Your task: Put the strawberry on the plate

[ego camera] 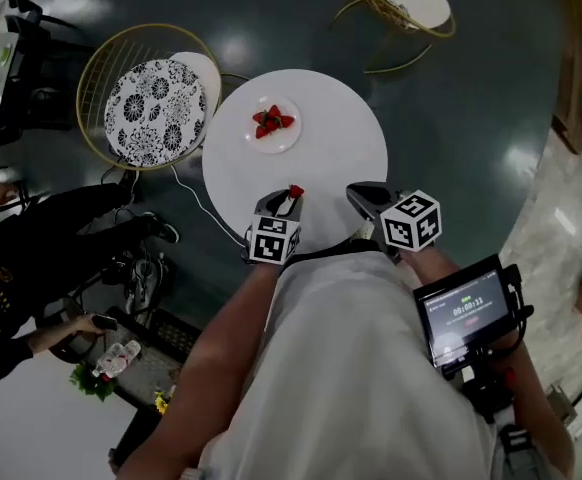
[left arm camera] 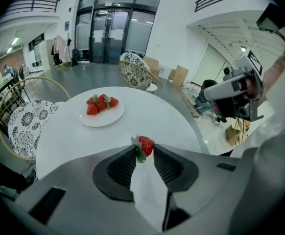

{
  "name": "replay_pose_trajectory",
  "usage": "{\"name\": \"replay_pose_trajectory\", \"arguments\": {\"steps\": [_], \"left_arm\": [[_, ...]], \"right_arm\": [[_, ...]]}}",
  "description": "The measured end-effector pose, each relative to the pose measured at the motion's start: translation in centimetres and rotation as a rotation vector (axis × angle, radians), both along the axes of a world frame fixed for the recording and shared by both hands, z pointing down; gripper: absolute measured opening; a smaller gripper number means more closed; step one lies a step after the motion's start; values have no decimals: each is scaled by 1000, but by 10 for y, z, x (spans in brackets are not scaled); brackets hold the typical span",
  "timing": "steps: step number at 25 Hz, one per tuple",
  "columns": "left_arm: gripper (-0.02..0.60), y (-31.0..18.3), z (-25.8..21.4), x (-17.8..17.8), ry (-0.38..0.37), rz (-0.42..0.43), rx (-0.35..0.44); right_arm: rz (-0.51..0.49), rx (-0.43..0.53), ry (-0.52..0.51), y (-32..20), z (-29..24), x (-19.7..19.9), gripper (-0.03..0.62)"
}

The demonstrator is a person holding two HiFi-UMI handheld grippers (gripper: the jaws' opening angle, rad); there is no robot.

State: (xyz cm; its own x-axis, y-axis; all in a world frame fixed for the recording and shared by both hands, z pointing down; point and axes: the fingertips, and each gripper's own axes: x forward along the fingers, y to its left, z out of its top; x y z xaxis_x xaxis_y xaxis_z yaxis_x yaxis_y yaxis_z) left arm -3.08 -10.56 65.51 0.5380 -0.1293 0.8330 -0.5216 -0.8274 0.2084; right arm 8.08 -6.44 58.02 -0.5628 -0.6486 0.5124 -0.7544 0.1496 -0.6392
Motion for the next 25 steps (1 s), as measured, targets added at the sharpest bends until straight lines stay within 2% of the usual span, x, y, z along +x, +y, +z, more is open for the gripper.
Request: {"name": "replay_pose_trajectory", "arguments": {"steps": [5, 10, 20, 25], "left_arm": [[118, -3, -8, -14, 14, -75, 19], [118, -28, 15, -7, 26, -151, 13], [118, -48, 10, -13, 67, -250, 14], [118, -59, 17, -11, 71, -268, 2]], "right_arm": [[-54, 3, -3, -6, -4, -14, 8], [-108, -11, -1, -32, 16, -9, 8], [-129, -35, 20, -42, 15, -6, 8], [-135, -32, 40, -49, 11, -3, 8]]}}
